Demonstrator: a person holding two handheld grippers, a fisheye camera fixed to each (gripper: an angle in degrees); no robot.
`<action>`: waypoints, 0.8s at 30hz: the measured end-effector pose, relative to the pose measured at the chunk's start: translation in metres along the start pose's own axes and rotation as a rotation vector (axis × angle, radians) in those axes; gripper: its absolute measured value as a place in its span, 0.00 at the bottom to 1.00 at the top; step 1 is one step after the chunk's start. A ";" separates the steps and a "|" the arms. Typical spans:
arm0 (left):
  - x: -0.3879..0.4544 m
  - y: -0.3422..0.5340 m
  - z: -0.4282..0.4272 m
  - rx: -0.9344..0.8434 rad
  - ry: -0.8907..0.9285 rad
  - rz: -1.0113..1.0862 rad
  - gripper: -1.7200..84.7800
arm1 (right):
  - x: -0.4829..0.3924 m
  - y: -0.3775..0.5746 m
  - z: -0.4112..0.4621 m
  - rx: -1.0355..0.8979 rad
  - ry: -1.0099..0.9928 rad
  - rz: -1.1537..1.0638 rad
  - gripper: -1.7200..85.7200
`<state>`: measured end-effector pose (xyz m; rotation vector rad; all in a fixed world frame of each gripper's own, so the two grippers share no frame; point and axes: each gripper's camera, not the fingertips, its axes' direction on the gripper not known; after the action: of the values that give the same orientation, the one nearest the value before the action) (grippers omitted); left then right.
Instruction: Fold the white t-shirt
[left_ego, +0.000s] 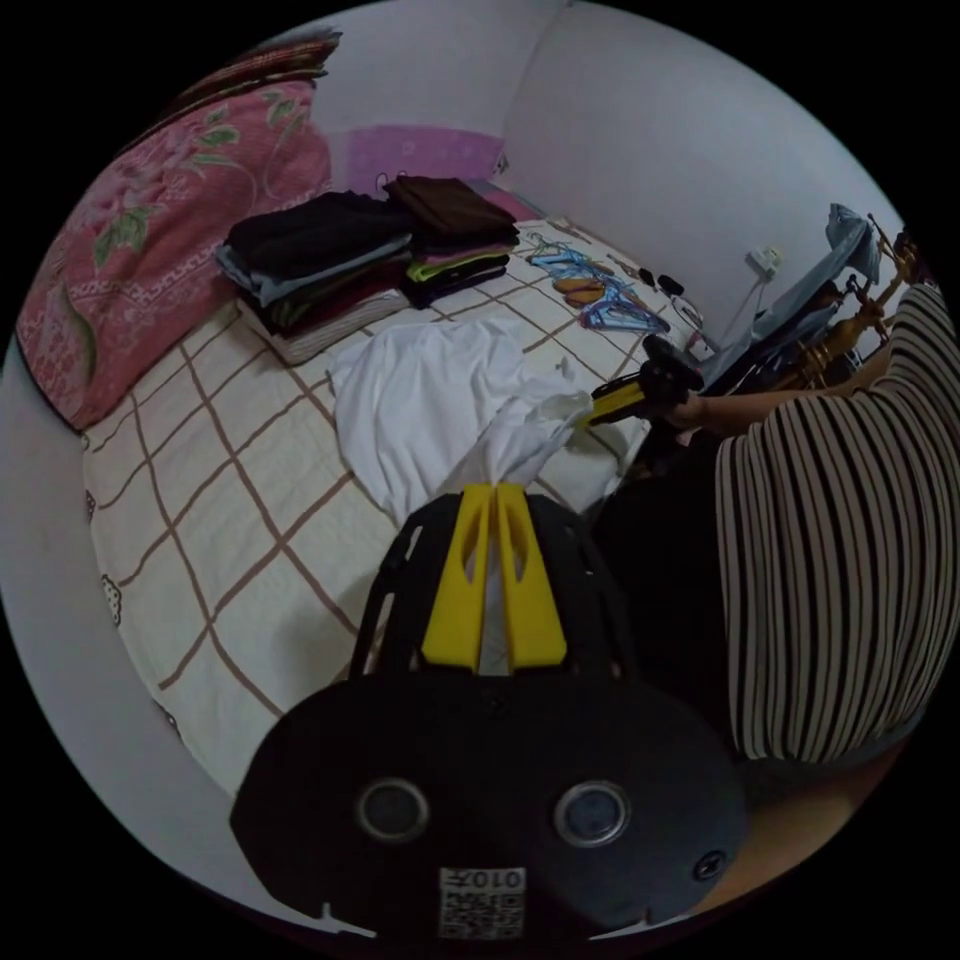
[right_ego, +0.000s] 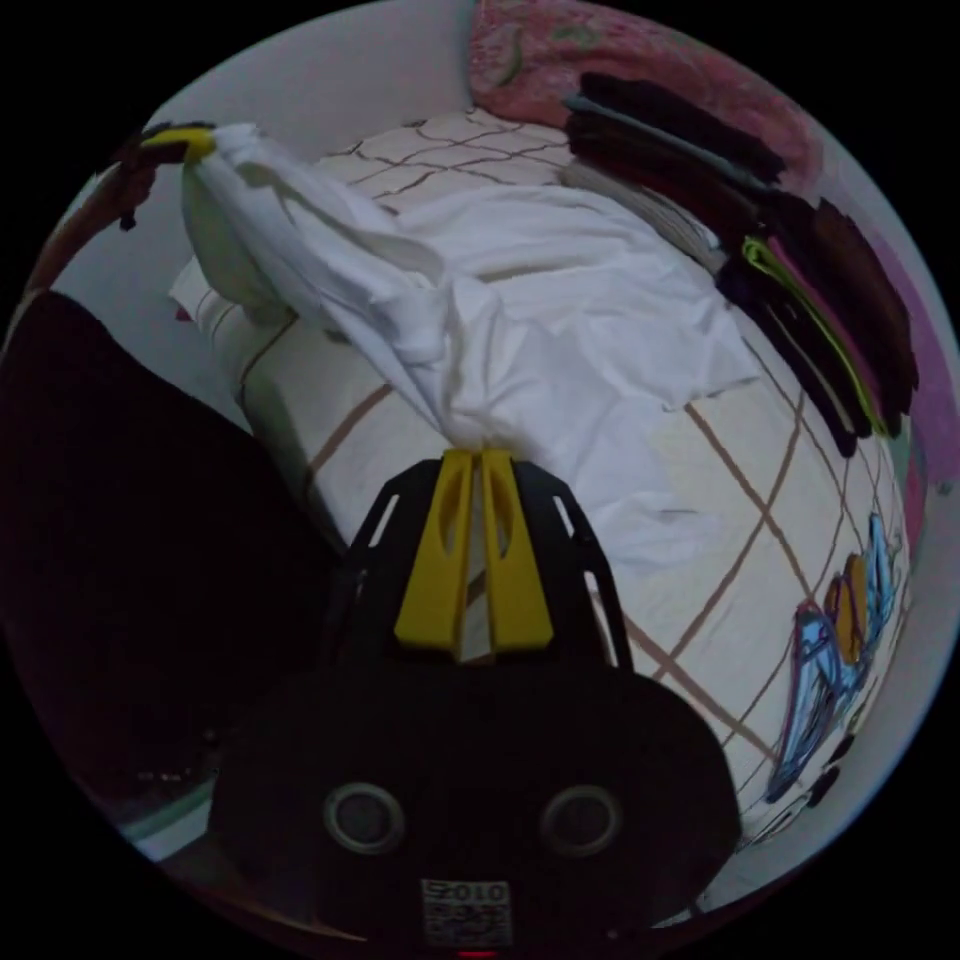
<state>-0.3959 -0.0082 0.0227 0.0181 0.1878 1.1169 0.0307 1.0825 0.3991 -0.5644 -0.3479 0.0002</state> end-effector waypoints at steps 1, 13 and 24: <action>0.002 0.004 -0.007 0.010 -0.006 -0.009 0.02 | -0.005 0.003 -0.003 0.007 0.001 0.024 0.06; 0.034 -0.001 -0.129 0.169 -0.181 0.070 0.02 | -0.117 0.039 -0.149 0.339 0.279 0.162 0.06; 0.122 -0.048 -0.360 0.486 -0.544 0.287 0.02 | -0.276 0.043 -0.385 0.754 0.779 0.047 0.05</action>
<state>-0.3583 0.0512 -0.3538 0.7947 -0.0378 1.2868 -0.1005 0.8908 -0.0157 0.1979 0.4244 -0.0403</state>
